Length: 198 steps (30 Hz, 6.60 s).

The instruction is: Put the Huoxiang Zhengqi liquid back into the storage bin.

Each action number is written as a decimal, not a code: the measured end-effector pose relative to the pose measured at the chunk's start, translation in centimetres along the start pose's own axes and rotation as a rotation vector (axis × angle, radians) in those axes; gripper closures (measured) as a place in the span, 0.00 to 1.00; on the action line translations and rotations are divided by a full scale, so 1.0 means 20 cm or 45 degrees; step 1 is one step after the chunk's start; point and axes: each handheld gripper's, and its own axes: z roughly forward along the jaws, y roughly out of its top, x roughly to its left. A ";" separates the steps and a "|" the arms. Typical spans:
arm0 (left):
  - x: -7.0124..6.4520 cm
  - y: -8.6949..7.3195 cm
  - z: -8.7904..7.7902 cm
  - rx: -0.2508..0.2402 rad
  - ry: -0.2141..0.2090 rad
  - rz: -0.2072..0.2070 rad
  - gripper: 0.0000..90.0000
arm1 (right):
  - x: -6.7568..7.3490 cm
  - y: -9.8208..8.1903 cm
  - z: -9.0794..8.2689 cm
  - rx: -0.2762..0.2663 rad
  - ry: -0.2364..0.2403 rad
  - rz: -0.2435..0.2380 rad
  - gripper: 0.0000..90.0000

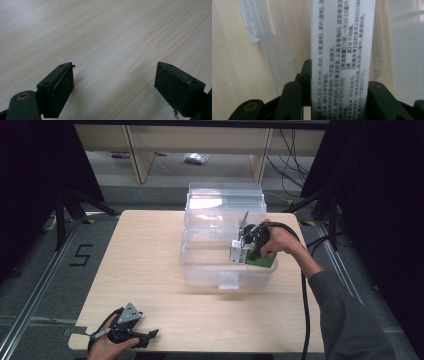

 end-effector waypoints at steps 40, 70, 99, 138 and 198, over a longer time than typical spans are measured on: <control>0.00 0.00 0.00 0.004 0.005 0.003 0.17 | -0.01 -0.08 0.10 -0.090 0.123 -0.037 0.65; 0.01 0.00 0.00 0.028 0.007 0.035 0.17 | 0.06 -0.17 -0.16 -0.500 -0.001 0.362 0.39; 0.00 0.00 0.00 0.018 -0.001 0.014 0.17 | 0.16 -0.21 -0.13 -0.616 0.014 0.498 0.35; 0.01 0.00 0.00 0.025 0.002 0.028 0.17 | 0.37 -0.18 -0.09 -0.720 -0.005 0.558 0.26; 0.00 0.00 0.00 0.008 0.009 0.011 0.17 | 0.71 -0.31 0.00 -0.915 0.007 0.504 0.22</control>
